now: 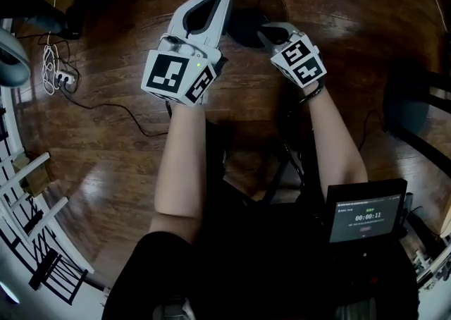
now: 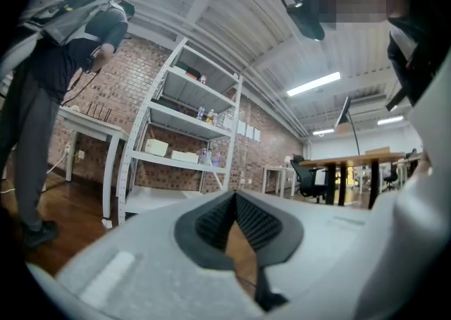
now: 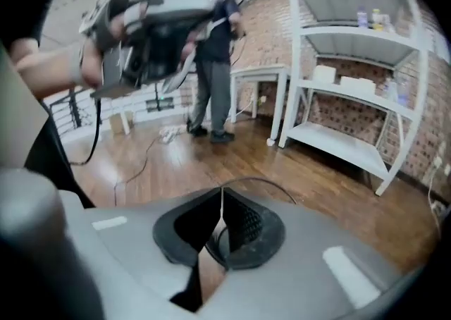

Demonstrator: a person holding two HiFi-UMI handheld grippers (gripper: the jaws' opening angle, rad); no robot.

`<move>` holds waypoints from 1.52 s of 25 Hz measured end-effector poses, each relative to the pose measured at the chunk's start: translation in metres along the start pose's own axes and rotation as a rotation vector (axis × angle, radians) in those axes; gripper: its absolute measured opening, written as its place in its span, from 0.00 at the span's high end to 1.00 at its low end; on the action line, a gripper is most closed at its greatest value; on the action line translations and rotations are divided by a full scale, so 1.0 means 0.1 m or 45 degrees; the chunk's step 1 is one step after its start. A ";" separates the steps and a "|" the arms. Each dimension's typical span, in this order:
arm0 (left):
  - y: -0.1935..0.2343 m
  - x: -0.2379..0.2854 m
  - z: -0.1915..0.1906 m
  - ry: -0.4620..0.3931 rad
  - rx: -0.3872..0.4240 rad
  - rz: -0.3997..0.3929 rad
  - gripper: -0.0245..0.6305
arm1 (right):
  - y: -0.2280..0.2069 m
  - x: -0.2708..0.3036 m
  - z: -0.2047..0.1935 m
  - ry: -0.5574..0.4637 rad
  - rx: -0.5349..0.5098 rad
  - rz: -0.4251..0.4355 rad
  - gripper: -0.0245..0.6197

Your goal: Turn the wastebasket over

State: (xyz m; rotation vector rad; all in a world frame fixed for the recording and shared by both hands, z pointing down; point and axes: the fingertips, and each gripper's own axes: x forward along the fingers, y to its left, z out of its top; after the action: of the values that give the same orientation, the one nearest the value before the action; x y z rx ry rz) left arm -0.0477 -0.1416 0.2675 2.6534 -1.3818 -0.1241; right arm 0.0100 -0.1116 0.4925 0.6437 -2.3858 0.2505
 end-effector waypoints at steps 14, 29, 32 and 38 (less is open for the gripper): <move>-0.48 -0.06 -0.28 0.062 0.046 -0.117 0.96 | -0.15 -1.43 1.09 -0.833 0.135 -0.133 0.95; -0.85 -0.54 -0.17 0.038 0.025 -0.105 0.96 | 0.44 -1.74 1.40 -0.943 0.123 -0.121 0.95; -0.89 -0.58 -0.27 0.062 0.040 -0.107 0.96 | 0.45 -1.76 1.34 -0.932 0.098 -0.112 0.95; -0.89 -0.58 -0.36 0.068 0.037 -0.099 0.96 | 0.42 -1.79 1.22 -0.918 0.086 -0.101 0.95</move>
State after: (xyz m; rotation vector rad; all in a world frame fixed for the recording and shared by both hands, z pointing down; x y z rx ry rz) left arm -0.0037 -0.0407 0.2880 2.7143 -1.2745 -0.0418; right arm 0.0427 -0.0470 0.2835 0.9850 -3.0309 0.0646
